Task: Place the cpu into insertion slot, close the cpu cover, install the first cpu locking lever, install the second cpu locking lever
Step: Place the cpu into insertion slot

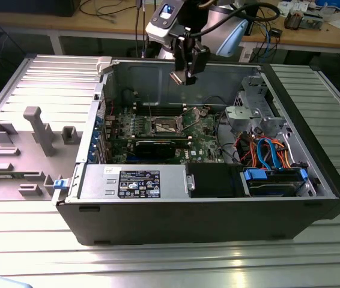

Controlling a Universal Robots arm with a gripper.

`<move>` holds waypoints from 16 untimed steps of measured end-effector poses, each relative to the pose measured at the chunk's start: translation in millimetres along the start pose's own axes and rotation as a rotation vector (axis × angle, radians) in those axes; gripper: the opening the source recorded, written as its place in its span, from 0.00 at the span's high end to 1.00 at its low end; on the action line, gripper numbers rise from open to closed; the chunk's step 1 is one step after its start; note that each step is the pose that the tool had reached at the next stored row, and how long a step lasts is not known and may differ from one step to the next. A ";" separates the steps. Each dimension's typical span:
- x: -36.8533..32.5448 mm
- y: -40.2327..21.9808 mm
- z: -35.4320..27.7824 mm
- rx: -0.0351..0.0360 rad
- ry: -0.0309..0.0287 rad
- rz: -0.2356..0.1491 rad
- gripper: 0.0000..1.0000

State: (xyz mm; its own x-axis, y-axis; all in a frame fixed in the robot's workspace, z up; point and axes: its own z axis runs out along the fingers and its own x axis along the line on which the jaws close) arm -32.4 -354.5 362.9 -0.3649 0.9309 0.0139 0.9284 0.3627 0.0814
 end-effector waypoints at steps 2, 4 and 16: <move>0.0 0.0 0.1 -0.0002 -0.0012 0.015 0.45; 0.0 0.0 0.3 -0.0006 -0.0037 0.045 0.45; 1.1 -2.8 0.5 -0.0008 -0.0073 0.090 0.45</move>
State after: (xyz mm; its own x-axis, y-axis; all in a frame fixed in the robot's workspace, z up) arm -35.3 -354.5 362.2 -0.2795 0.9601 0.0140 0.9573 0.2775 0.0809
